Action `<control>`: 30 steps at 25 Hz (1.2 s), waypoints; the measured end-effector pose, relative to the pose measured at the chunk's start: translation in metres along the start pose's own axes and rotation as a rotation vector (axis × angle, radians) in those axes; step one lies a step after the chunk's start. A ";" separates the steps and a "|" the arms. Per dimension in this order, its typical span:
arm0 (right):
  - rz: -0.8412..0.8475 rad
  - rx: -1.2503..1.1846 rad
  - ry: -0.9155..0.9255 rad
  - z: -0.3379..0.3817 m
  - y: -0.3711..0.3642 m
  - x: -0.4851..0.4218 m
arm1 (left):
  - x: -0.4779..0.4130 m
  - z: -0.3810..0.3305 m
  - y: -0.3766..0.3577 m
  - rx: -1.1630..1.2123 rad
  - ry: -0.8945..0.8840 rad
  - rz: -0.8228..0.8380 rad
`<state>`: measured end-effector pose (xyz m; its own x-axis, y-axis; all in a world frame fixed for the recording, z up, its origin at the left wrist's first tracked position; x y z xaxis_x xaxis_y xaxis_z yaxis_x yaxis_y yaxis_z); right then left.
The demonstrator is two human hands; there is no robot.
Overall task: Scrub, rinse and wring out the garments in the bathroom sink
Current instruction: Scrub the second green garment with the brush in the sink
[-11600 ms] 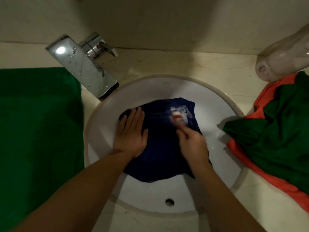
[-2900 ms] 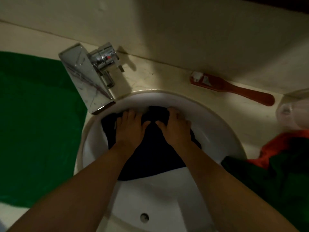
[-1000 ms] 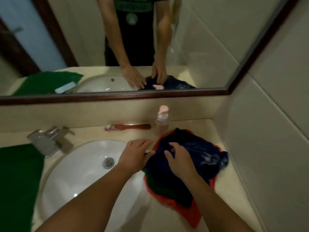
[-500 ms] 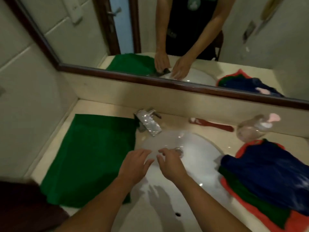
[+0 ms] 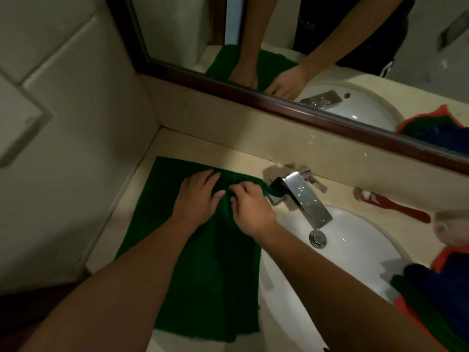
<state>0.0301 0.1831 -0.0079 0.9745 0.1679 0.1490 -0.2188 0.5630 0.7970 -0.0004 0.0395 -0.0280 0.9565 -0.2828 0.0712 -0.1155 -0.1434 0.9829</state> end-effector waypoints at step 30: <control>-0.416 -0.600 -0.153 -0.111 0.195 0.235 | 0.055 -0.238 0.099 0.544 -0.320 -0.096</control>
<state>0.2111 0.4225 0.1177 0.9692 -0.2454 0.0192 0.2228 0.9077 0.3555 0.1045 0.2360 0.1138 0.8520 -0.5017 -0.1498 -0.2330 -0.6194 0.7497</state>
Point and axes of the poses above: each hand's wrist, its own x-axis away from the middle knuckle, its own y-axis out of the back of the hand, z = x × y, the point moved 7 cm from there along -x, towards the middle knuckle, and after that the axes turned 9 degrees about -x, right-handed, at the moved point
